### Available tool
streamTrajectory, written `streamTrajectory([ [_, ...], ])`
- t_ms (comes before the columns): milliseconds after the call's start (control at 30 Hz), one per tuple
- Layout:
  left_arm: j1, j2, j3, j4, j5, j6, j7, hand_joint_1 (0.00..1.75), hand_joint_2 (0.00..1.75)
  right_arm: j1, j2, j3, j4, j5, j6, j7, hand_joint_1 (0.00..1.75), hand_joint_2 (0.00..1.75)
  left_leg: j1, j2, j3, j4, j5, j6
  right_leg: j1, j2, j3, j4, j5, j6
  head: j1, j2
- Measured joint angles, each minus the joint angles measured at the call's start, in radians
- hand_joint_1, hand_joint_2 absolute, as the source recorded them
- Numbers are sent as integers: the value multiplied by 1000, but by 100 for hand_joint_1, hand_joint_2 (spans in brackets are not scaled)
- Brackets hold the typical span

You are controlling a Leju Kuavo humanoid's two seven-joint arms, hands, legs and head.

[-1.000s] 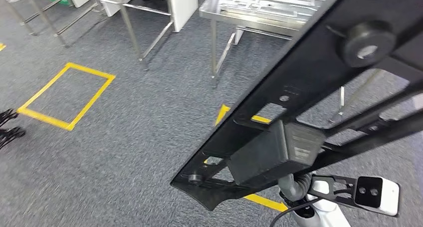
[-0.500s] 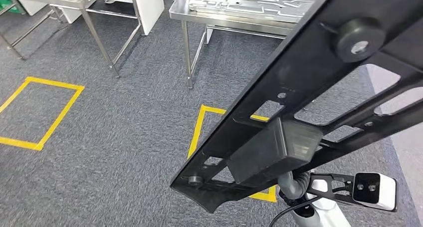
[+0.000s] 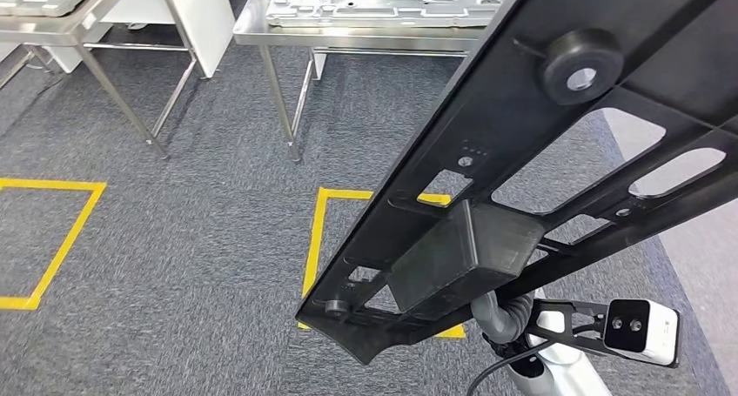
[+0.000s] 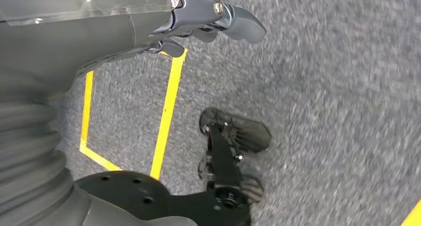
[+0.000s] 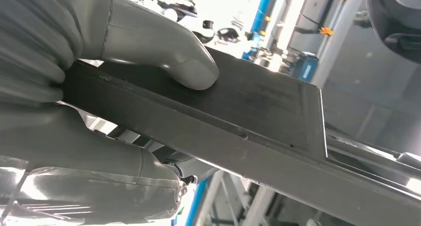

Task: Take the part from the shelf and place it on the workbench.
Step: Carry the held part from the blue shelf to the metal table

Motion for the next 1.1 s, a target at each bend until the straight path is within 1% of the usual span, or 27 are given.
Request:
streamTrajectory([
  [33, 2, 0, 0, 0, 0, -2, -1, 0, 175, 2, 0, 1, 0, 4, -2, -2, 175, 175, 0, -12, -37, 76, -33, -1, 2, 4, 0, 0, -1, -3, -2, 0],
  [67, 5, 0, 0, 0, 0, -3, -2, 0, 175, 5, 0, 2, 0, 8, -4, -4, 175, 175, 0, -18, -71, 140, -54, -1, 5, 10, 0, 1, -2, -5, -3, 0],
  [100, 8, 0, 0, 0, 1, -4, -4, 0, 175, 9, 0, 3, 0, 12, -6, -5, 175, 175, 0, -21, -92, 173, -56, 0, 7, 15, 1, 2, -3, -7, -4, 0],
  [133, 9, 1, 0, 0, 1, -5, -5, 0, 175, 12, 0, 4, 0, 15, -9, -7, 175, 175, 0, -22, -93, 165, -36, 2, 9, 21, 3, 4, -5, -8, -4, 0],
  [167, 10, 1, 0, 0, 1, -6, -6, 0, 175, 13, 0, 6, -1, 18, -11, -9, 175, 175, 0, -22, -75, 115, 1, 7, 11, 27, 6, 5, -7, -7, -4, 0],
  [200, 10, 2, 0, 0, 1, -7, -8, 0, 175, 14, 0, 7, -2, 20, -12, -10, 175, 175, -1, -24, -45, 41, 45, 13, 12, 32, 8, 6, -9, -6, -4, 0],
  [233, 9, 2, 0, 0, 1, -9, -9, 0, 175, 14, 0, 8, -4, 22, -12, -11, 175, 175, -3, -27, -14, -31, 76, 19, 15, 35, 10, 8, -11, -4, -4, 0],
  [267, 8, 3, 0, 0, 1, -9, -10, 0, 175, 15, 0, 9, -5, 24, -13, -11, 175, 175, -5, -29, 7, -81, 94, 24, 16, 39, 10, 10, -13, 0, -4, 0],
  [300, 7, 4, 0, 0, 1, -10, -10, 0, 175, 16, 1, 10, -6, 25, -13, -12, 175, 175, -7, -31, 17, -109, 100, 29, 17, 41, 8, 11, -14, 4, -4, 0],
  [400, 6, 4, -1, 0, 0, -14, -12, 0, 175, 18, 0, 12, -10, 27, -12, -11, 175, 175, -8, -30, 21, -122, 102, 43, 14, 42, 6, 13, -16, 22, -4, 0],
  [433, 6, 4, -1, 0, 0, -16, -12, 0, 175, 17, 0, 12, -12, 27, -12, -12, 175, 175, -6, -29, 24, -127, 105, 49, 13, 40, 1, 27, -27, 27, -2, 0],
  [467, 5, 3, -1, 0, -1, -17, -13, 0, 175, 17, 0, 12, -14, 27, -12, -12, 175, 175, -3, -27, 26, -131, 108, 54, 13, 37, -14, 61, -49, 31, -1, 0],
  [500, 5, 3, -1, 0, -1, -19, -13, 0, 175, 18, 0, 12, -16, 27, -12, -12, 175, 175, -2, -25, 27, -133, 109, 57, 10, 34, -41, 118, -80, 35, 0, 0],
  [567, 6, 4, -1, 0, -3, -21, -14, 0, 175, 23, 0, 13, -17, 27, -11, -12, 175, 175, -3, -23, 26, -132, 108, 59, 6, 31, -110, 257, -138, 43, 1, 0],
  [600, 6, 4, -1, 0, -4, -22, -14, 0, 175, 25, -1, 13, -16, 27, -11, -12, 175, 175, -3, -22, 26, -132, 107, 59, 3, 30, -133, 297, -146, 46, 1, 0],
  [633, 6, 4, -1, 0, -6, -23, -14, 0, 175, 27, -3, 13, -16, 27, -11, -12, 175, 175, -3, -22, 27, -131, 106, 58, 1, 29, -136, 300, -134, 47, 1, 0],
  [667, 6, 3, -1, 0, -7, -24, -14, 0, 175, 28, -4, 13, -16, 27, -11, -12, 175, 175, -3, -22, 28, -130, 104, 56, -1, 27, -119, 260, -104, 48, 2, 0],
  [700, 6, 3, -1, 0, -9, -24, -14, 0, 175, 28, -5, 12, -17, 27, -11, -12, 175, 175, -3, -22, 31, -129, 101, 53, -3, 24, -85, 188, -64, 47, 2, 0],
  [733, 6, 3, -2, 0, -10, -25, -14, 0, 175, 27, -5, 12, -17, 27, -11, -12, 175, 175, -4, -22, 33, -127, 98, 50, -2, 19, -50, 115, -36, 44, 1, 0],
  [767, 5, 3, -2, 0, -11, -25, -14, 0, 175, 26, -5, 12, -18, 27, -11, -13, 175, 175, -6, -22, 34, -126, 95, 45, 0, 16, -22, 57, -16, 40, 1, 0],
  [800, 5, 3, -3, 0, -11, -25, -14, 0, 175, 25, -6, 12, -20, 26, -11, -13, 175, 175, -7, -22, 34, -125, 93, 39, 2, 15, -8, 24, -8, 34, 1, 0],
  [900, 5, 4, -3, 0, -11, -25, -14, 0, 175, 25, -7, 11, -23, 26, -12, -13, 175, 175, -7, -20, 36, -125, 88, 20, 5, 19, -5, 13, -10, 16, 0, 0],
  [933, 4, 5, -4, 0, -12, -25, -14, 0, 175, 25, -7, 11, -24, 26, -13, -12, 175, 175, -5, -20, 33, -114, 78, 15, 4, 20, -2, 9, -10, 10, -1, 0],
  [967, 3, 5, -4, 0, -12, -25, -15, 0, 175, 25, -7, 11, -26, 26, -14, -12, 175, 175, -4, -21, 21, -84, 60, 11, 2, 20, 2, 5, -9, 4, -3, 0],
  [1000, 4, 6, -4, 0, -13, -26, -15, 0, 175, 25, -7, 11, -28, 26, -15, -12, 175, 175, -3, -21, -1, -33, 32, 8, 2, 19, 5, 3, -9, -1, -5, 0],
  [1067, 5, 6, -4, 0, -13, -26, -15, 0, 175, 26, -6, 12, -30, 28, -17, -11, 175, 175, -3, -22, -70, 106, -28, 4, 5, 20, 8, 3, -12, -7, -8, 0],
  [1100, 6, 6, -4, 0, -13, -26, -15, 0, 175, 26, -6, 12, -30, 29, -18, -11, 175, 175, -3, -22, -98, 157, -41, 3, 7, 21, 8, 4, -14, -9, -8, 0],
])
